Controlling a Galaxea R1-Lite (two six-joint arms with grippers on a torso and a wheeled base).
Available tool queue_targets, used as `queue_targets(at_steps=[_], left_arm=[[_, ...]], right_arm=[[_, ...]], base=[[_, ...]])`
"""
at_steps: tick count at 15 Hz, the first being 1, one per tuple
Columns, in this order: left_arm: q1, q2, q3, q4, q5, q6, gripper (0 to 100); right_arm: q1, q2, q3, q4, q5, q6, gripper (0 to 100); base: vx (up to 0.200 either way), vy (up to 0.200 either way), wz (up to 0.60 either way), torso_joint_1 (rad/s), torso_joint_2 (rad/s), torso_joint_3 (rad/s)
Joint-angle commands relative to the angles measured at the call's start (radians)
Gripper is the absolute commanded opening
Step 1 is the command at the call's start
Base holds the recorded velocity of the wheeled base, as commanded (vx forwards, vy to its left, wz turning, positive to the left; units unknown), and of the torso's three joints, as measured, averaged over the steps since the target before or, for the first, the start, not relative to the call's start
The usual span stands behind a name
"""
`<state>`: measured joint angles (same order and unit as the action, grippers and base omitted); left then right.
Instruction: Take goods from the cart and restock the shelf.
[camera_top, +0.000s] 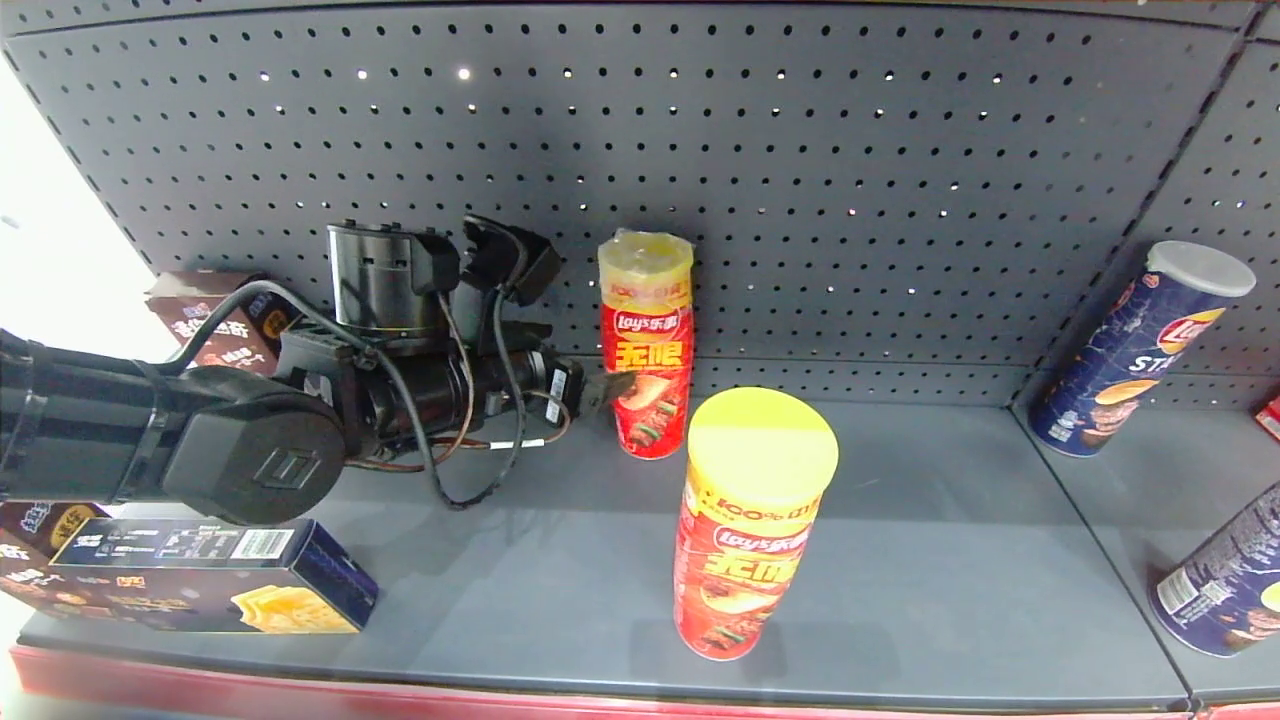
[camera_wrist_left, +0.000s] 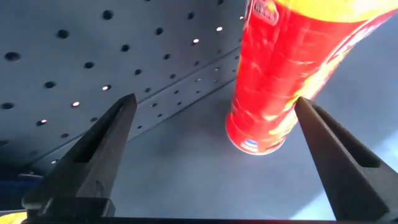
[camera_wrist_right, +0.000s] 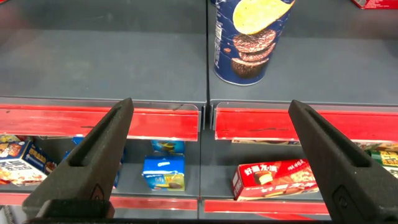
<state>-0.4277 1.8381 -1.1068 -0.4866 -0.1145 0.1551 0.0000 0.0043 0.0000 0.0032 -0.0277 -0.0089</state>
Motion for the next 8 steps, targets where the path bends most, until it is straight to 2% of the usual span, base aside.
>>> queue_targets(at_steps=[1, 5, 8], left_arm=[[0.006, 0.004, -0.004, -0.001, 0.004, 0.000, 100], [0.006, 0.000, 0.013, -0.001, 0.012, 0.004, 100], [0.006, -0.034, 0.030, -0.001, 0.079, 0.004, 100]], right_arm=[[0.000, 0.002, 0.000, 0.000, 0.000, 0.000, 100], [0.000, 0.002, 0.000, 0.000, 0.000, 0.000, 100], [0.000, 0.002, 0.000, 0.000, 0.000, 0.000, 100]], base=[[0.000, 0.000, 0.00, 0.000, 0.00, 0.000], [0.000, 0.000, 0.00, 0.000, 0.00, 0.000], [0.000, 0.000, 0.00, 0.000, 0.00, 0.000]])
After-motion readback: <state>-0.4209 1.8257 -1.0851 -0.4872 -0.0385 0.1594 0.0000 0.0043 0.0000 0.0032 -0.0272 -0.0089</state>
